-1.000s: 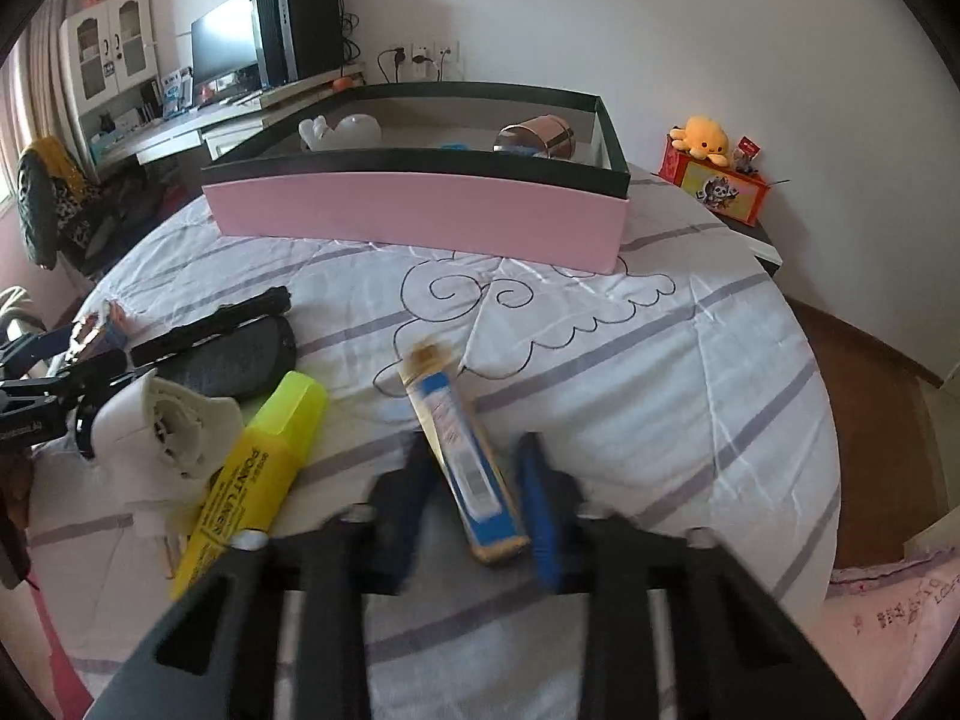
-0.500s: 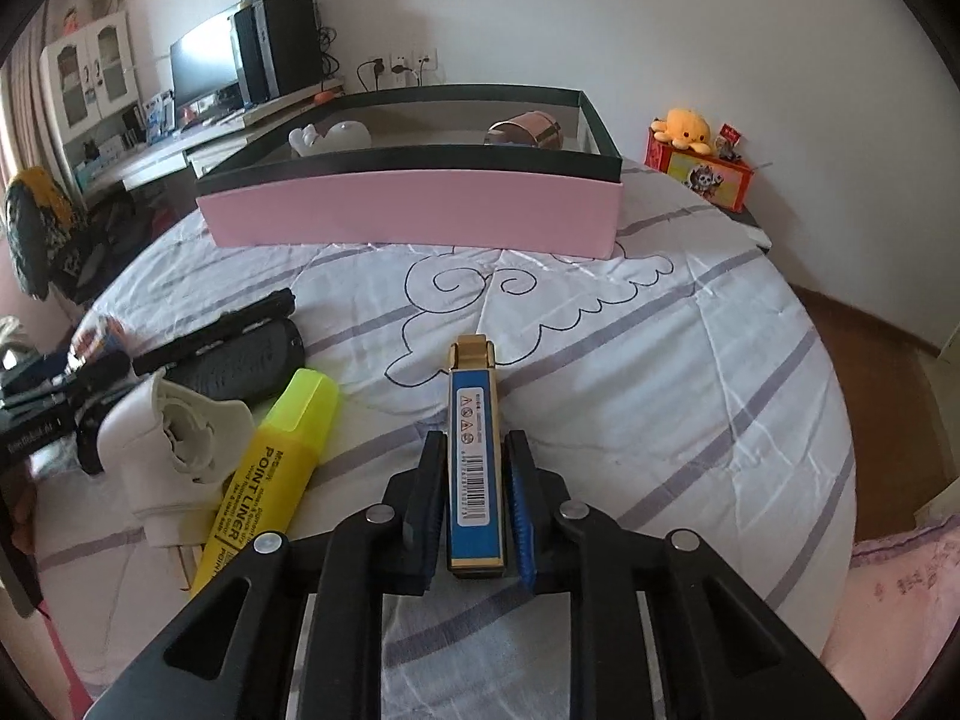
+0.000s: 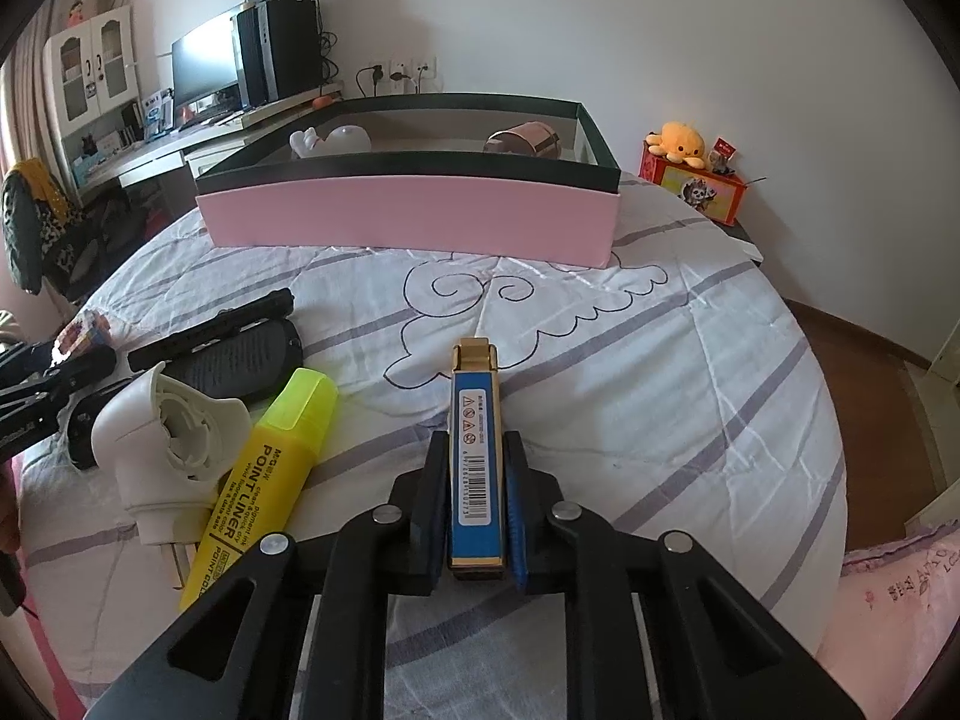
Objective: Organize rigid objects
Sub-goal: 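Lift and carry the block figure and blue box over the pink box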
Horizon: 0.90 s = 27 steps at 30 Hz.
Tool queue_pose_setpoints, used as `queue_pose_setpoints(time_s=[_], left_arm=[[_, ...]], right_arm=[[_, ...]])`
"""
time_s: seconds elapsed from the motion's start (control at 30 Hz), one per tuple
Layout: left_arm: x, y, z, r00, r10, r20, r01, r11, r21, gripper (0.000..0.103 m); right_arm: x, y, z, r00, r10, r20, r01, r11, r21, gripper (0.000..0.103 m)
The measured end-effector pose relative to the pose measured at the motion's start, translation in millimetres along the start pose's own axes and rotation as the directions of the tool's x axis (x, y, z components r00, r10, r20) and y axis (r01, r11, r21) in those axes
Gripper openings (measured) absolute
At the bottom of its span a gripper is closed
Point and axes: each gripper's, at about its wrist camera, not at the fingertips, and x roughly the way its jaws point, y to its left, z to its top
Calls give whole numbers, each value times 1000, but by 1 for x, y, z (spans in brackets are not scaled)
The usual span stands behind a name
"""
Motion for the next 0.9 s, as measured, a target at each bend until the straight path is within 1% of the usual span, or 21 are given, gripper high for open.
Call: queue_pose_setpoints(time_s=[0.17, 0.33, 0.47, 0.6, 0.7, 0.77, 0.8, 0.83, 0.9], left_arm=[[-11, -3, 1, 1000, -11, 9, 11, 1000, 2, 58], [-30, -6, 3, 999, -11, 43, 10, 1000, 15, 58], [-49, -9, 7, 997, -1, 77, -1, 1000, 22, 58], [-77, -13, 15, 990, 9, 139, -12, 1000, 24, 58], [-104, -17, 22, 979, 26, 202, -31, 999, 25, 58], [-123, -20, 27, 971, 55, 232, -63, 998, 24, 58], [-132, -20, 29, 965, 68, 255, -75, 997, 21, 58], [-144, -21, 32, 957, 64, 282, -72, 997, 19, 58], [-159, -22, 35, 947, 70, 315, -78, 997, 11, 58]], right_arm=[[-8, 1, -2, 1000, -14, 18, 14, 1000, 8, 15], [-24, 2, -6, 998, 29, 51, -31, 998, 45, 15], [-51, 8, -2, 992, 55, 109, -60, 997, 43, 15], [-84, 17, 5, 980, 74, 187, -80, 997, 22, 15], [-113, 26, 11, 963, 87, 255, -89, 996, -4, 16], [-127, 31, 15, 953, 96, 287, -94, 995, -20, 16], [-137, 35, 18, 946, 105, 306, -98, 994, -38, 15], [-142, 38, 20, 942, 109, 317, -100, 994, -45, 15], [-158, 44, 22, 927, 116, 355, -100, 993, -61, 16]])
